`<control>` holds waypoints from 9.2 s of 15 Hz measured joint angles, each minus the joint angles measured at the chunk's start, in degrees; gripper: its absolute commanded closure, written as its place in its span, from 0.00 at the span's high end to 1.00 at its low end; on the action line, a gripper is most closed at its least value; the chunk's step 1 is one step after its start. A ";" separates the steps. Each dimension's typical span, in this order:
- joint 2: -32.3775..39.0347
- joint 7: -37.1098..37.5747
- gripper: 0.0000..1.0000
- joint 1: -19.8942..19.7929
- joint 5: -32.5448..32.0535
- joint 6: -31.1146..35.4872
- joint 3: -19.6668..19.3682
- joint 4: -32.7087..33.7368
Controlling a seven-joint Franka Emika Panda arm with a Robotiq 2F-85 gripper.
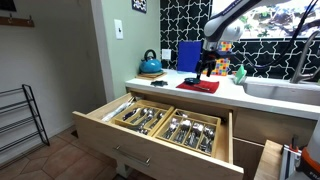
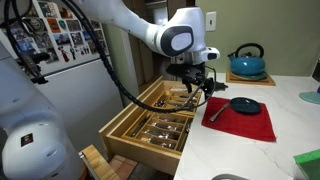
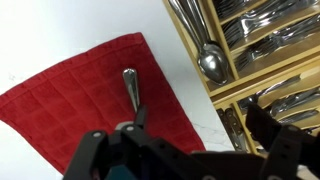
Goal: Pick up the silver knife and put it in the bottom compartment of the right open drawer
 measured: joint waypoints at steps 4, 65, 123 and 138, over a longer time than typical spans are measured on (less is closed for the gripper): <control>-0.40 0.01 1.00 -0.01 0.00 0.00 0.25 0.06; 7.12 -17.93 0.03 -3.22 6.17 6.12 7.09 0.29; 16.94 8.38 0.03 17.30 7.95 14.27 22.22 -15.29; 16.98 9.49 0.93 17.29 4.13 14.38 22.22 -13.44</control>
